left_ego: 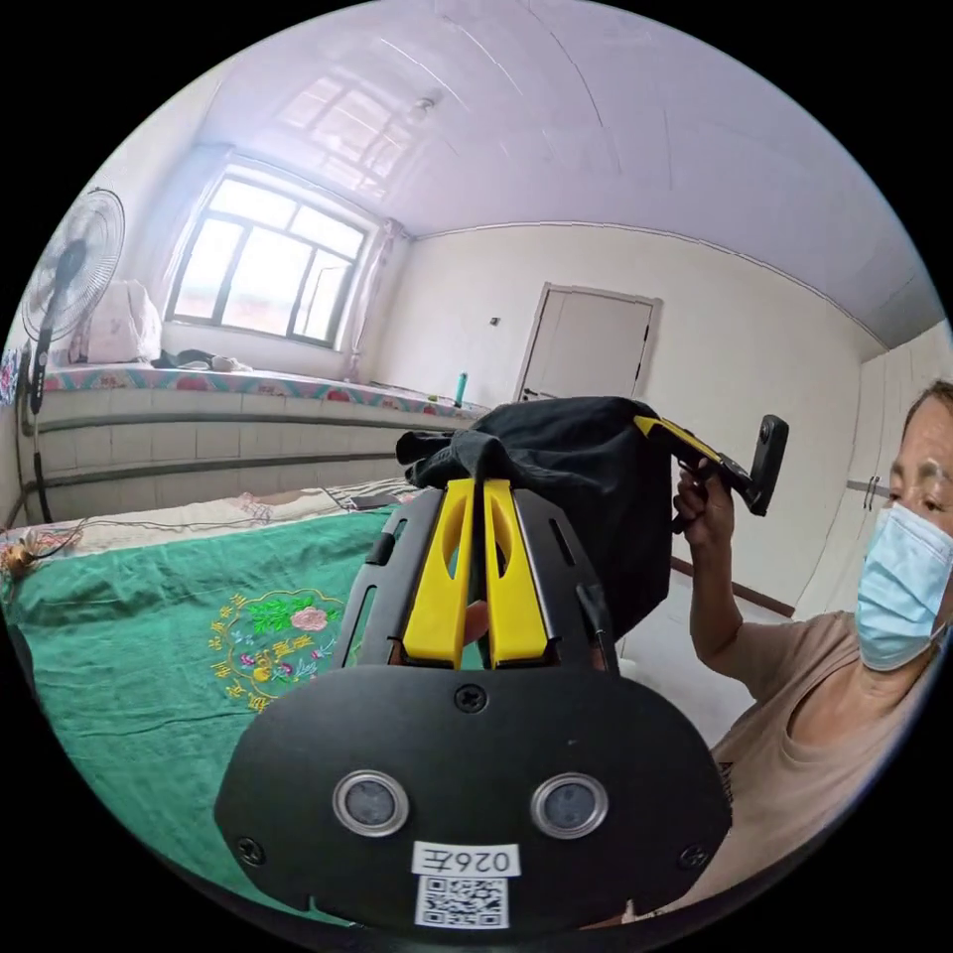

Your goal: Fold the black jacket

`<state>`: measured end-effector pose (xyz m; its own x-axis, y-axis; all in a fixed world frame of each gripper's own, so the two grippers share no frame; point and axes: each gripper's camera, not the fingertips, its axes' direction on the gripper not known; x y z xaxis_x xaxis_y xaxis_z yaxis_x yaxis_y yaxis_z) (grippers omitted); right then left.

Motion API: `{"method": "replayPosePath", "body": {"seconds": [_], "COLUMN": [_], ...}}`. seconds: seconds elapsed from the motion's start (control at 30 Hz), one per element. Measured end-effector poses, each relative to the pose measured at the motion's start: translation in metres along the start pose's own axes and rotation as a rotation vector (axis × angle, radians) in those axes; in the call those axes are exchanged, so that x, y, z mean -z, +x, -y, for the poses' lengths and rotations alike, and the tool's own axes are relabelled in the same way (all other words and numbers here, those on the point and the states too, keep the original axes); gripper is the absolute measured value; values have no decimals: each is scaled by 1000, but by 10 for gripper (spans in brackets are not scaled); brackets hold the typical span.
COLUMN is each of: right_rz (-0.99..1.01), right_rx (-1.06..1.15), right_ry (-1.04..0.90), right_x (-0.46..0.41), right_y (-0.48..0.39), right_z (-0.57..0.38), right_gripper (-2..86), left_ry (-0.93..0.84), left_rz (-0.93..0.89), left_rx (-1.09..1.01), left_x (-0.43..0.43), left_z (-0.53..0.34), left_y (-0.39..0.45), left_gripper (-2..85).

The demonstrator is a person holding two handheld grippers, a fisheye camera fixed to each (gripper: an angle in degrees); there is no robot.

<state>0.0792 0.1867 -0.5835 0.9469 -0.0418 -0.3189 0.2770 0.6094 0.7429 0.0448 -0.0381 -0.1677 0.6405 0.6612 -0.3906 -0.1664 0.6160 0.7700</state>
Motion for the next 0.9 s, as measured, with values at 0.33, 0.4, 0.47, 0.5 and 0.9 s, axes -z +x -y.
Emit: {"method": "replayPosePath", "body": {"seconds": [0.33,0.4,0.47,0.5,0.9], "right_rz": [197,257,265,250,697], "right_rx": [-70,-86,-142,-149,100], "right_ry": [-169,-433,-586,-608,-558], "right_x": [-145,-211,-256,-262,-276], "right_y": [-159,-175,-183,-183,-286], "right_z": [-34,-71,-123,-130,-164], "right_gripper": [13,13,4,4,48], "left_ry": [-163,-269,-318,-310,-490], "left_rz": [272,299,214,152,244], "left_rx": [248,385,626,659,537], "left_x": [97,94,102,105,133], "left_z": [-46,-85,-122,-124,-100], "left_y": [-194,-241,-290,-299,-331], "left_gripper": [30,53,84,94,141]}}
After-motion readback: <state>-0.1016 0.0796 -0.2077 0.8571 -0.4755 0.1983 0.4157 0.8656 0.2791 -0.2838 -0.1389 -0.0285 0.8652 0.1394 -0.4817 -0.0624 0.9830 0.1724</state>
